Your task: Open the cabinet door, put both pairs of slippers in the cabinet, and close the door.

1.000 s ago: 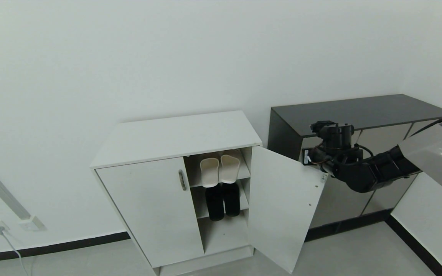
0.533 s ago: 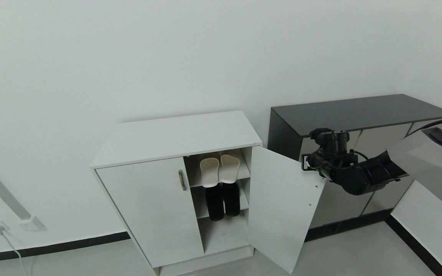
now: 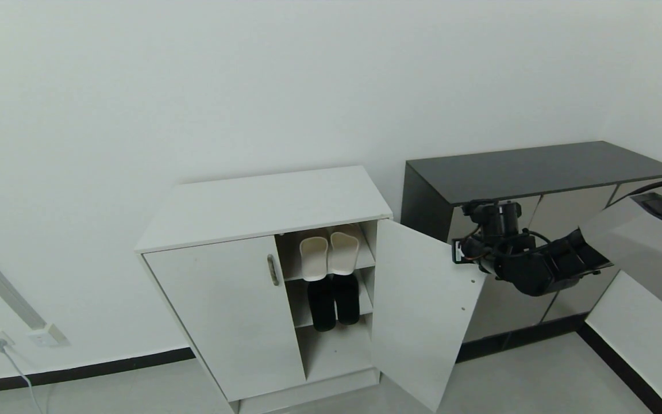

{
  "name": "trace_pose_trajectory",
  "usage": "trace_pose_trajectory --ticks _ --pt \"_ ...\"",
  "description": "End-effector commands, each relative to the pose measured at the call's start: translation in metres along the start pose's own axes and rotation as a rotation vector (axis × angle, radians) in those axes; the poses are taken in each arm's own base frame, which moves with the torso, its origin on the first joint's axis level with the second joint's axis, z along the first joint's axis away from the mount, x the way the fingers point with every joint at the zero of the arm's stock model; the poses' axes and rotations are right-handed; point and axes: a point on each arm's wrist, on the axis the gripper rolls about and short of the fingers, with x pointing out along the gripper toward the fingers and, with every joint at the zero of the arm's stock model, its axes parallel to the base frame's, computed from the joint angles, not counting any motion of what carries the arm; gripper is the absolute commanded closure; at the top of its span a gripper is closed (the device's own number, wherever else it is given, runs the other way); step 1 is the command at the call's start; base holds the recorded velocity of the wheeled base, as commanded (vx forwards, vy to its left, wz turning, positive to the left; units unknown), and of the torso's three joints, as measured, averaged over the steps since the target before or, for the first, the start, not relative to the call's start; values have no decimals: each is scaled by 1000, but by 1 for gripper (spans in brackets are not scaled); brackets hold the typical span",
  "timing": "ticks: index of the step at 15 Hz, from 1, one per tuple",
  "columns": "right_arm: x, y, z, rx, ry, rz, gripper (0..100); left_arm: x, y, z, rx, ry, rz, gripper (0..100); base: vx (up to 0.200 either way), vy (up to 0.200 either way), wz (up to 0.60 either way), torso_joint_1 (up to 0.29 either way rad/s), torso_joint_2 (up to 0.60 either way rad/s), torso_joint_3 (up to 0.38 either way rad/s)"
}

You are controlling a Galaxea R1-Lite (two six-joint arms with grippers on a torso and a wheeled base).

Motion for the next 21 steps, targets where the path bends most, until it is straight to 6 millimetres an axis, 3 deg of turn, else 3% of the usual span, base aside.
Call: trace_pose_trajectory --ticks 1,10,14,21 --pt "-13 6 4 -5 -5 19 100 0 0 0 -1 2 1 100 0 0 0 0 0 0" --pt "-64 45 -10 -19 44 160 100 0 0 0 -2 4 3 100 0 0 0 0 0 0" --pt "-99 68 -12 18 65 305 100 0 0 0 -2 1 3 100 0 0 0 0 0 0" --pt "-134 82 -6 26 31 443 100 0 0 0 -2 4 3 100 0 0 0 0 0 0"
